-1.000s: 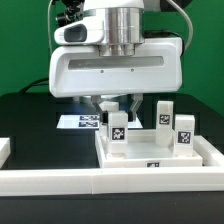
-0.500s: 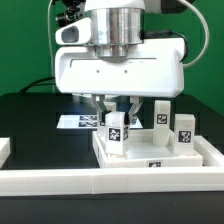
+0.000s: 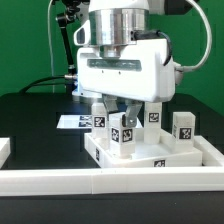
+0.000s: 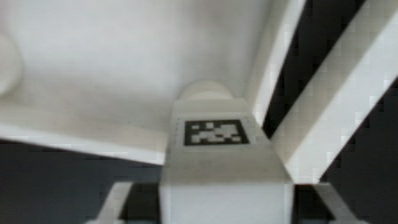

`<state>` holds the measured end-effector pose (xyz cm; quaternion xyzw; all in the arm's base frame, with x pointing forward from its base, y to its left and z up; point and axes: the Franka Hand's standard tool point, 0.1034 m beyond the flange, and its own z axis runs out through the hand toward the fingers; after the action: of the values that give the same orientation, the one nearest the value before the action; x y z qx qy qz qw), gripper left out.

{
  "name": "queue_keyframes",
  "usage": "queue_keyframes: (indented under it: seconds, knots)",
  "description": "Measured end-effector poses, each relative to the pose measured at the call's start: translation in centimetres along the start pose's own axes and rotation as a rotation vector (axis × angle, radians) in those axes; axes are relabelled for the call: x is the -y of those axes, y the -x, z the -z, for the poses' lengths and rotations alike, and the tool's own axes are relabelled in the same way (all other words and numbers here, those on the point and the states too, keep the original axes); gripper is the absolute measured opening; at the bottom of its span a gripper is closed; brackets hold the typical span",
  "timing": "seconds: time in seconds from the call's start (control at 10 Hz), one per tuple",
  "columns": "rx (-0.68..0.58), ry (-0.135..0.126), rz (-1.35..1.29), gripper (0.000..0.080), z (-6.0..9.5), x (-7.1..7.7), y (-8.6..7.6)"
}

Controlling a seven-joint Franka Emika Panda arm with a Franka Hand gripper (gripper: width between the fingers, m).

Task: Assemble square table

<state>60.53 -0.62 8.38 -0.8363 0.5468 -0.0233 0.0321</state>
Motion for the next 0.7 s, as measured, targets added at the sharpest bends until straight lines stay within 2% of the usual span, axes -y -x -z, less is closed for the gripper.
queue_keyframes:
  seconds: [0.4, 0.5, 0.6, 0.7]
  knots:
    - [0.005, -0.004, -0.059, 0.0291, -0.03, 0.02, -0.01]
    - [0.005, -0.004, -0.041, 0.0368, -0.06, 0.00, -0.01]
    - [0.005, -0.004, -0.020, 0.0368, -0.07, -0.01, 0.00]
    - [0.005, -0.004, 0.012, 0.0515, -0.04, 0.01, 0.03]
